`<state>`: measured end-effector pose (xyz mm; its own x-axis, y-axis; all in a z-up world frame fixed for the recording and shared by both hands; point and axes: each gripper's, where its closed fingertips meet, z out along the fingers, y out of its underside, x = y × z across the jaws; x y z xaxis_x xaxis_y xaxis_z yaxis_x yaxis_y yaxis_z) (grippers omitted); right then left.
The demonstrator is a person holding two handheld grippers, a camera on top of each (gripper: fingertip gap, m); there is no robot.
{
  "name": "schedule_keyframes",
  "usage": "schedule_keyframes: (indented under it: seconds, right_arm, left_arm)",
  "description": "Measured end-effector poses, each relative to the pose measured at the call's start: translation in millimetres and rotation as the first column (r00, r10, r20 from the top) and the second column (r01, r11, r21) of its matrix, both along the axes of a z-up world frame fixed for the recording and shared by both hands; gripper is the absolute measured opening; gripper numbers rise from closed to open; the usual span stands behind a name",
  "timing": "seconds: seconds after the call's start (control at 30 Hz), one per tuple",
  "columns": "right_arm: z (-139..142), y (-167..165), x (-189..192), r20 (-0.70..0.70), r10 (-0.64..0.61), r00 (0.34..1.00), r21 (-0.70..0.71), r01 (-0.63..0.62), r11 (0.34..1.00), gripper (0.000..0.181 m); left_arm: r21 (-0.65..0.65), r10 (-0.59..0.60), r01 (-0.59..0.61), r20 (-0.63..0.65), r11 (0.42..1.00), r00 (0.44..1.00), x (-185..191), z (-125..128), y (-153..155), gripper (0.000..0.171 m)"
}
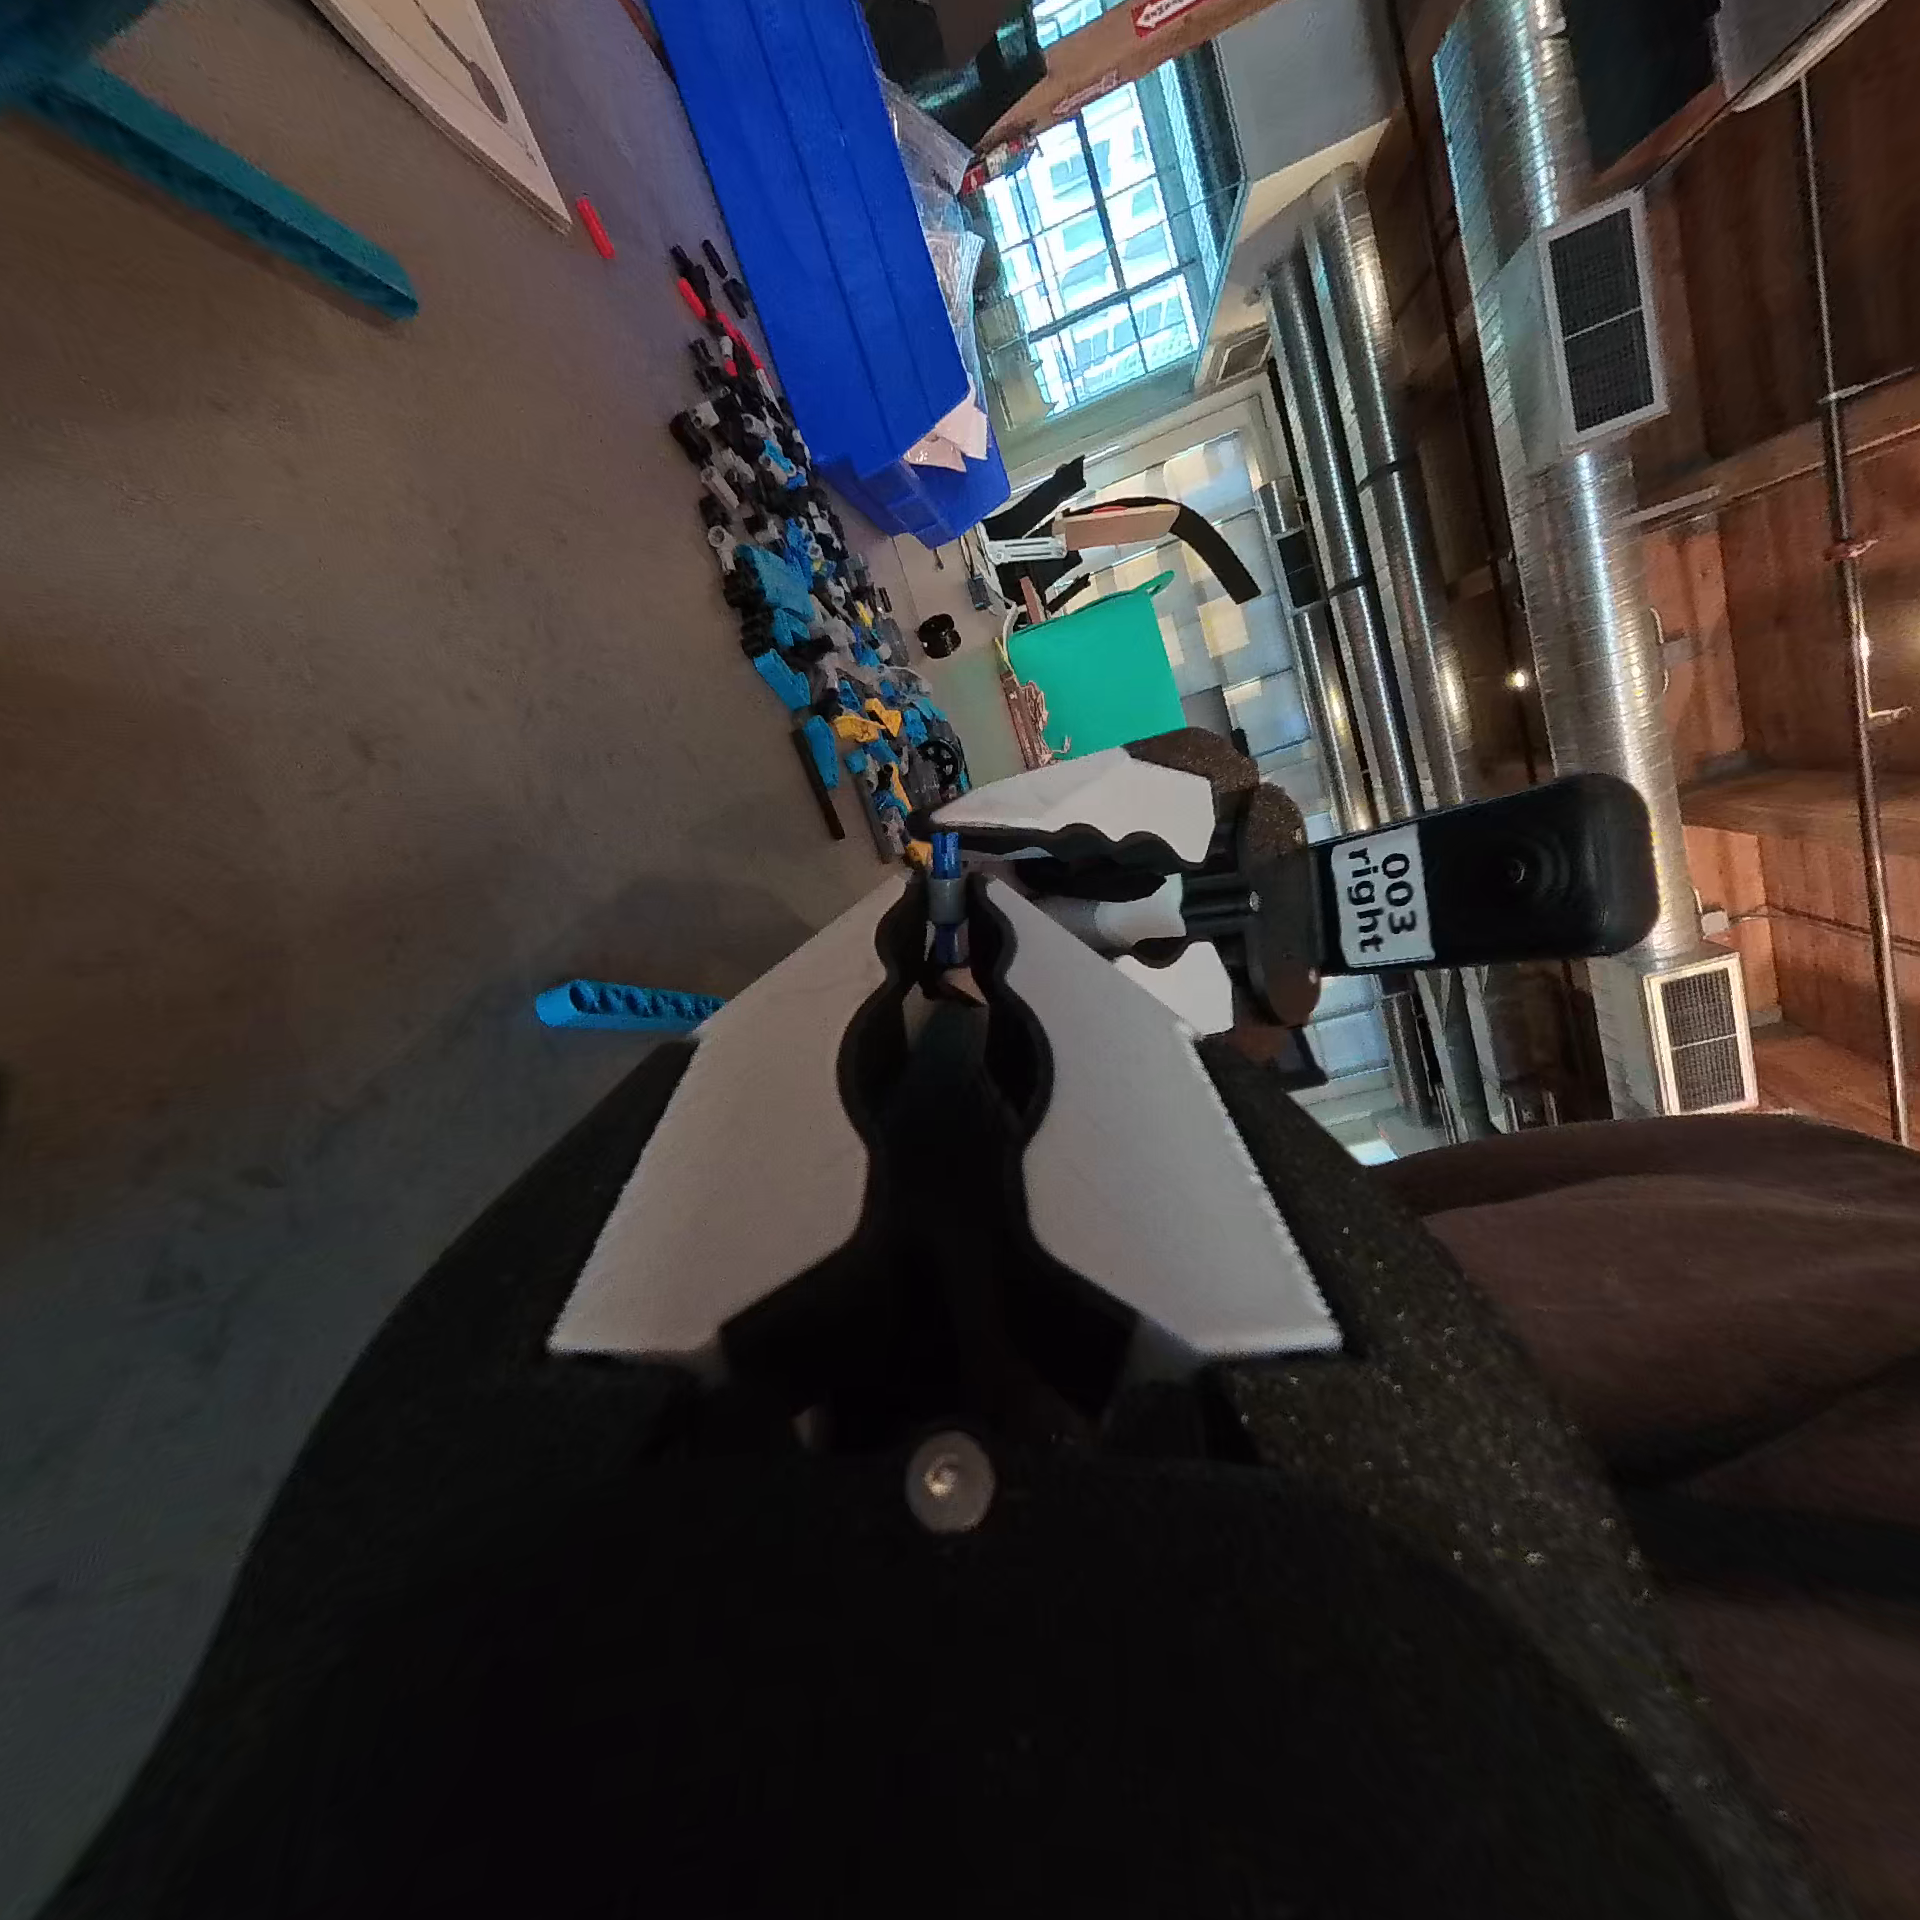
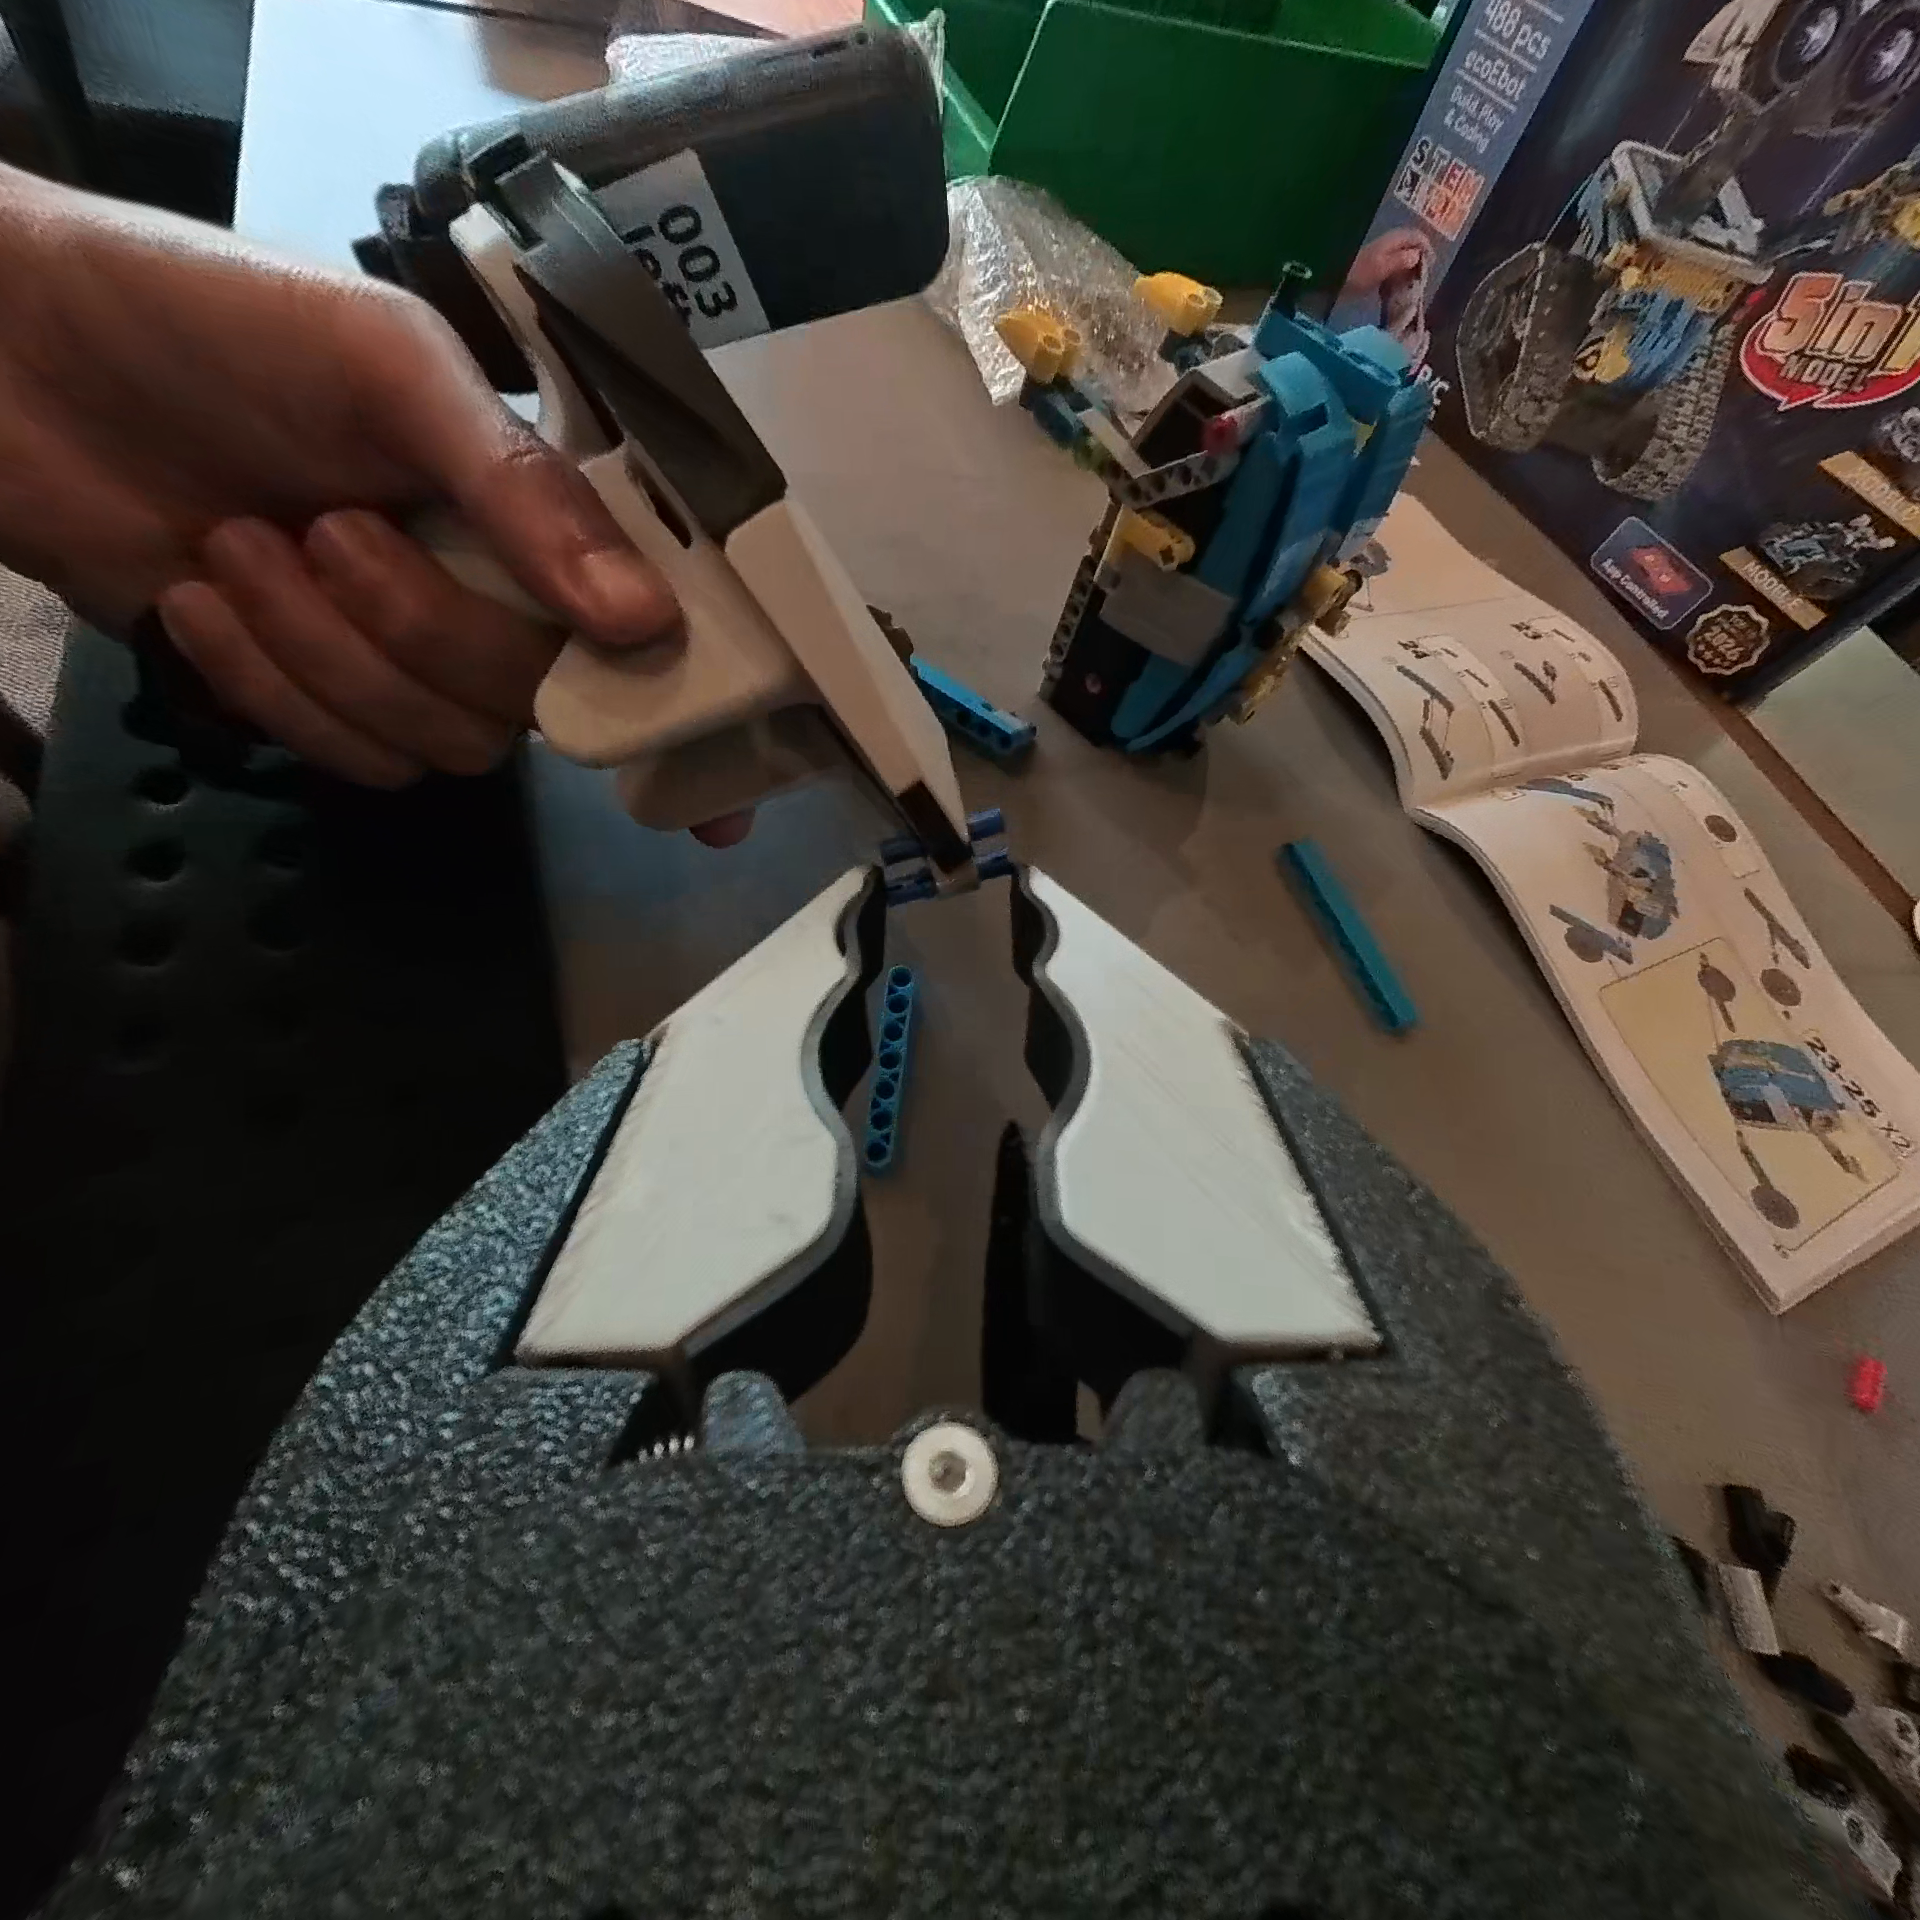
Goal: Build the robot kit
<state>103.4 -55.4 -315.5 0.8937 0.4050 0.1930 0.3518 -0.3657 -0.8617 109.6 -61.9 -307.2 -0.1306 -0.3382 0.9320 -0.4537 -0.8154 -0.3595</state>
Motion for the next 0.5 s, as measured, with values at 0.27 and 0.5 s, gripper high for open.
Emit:
schedule_keyframes:
  seconds: [0.27,0.5]
  right_arm:
    - [-5.4,-0.4,1.0,0.001,0.002,1.0,-0.078,-0.001,0.997,0.025]
    - [-9.7,-3.4,2.9,-0.023,-0.002,1.0,-0.136,-0.001,0.991,0.025]
  left_arm:
    - [0.025,0.01,-0.009,-0.024,1.0,1.0,1.0,-4.0,0.0,0.007]
    - [0.037,0.001,0.001,-0.044,0.999,0.999,2.7,-7.0,-2.6,0.007]
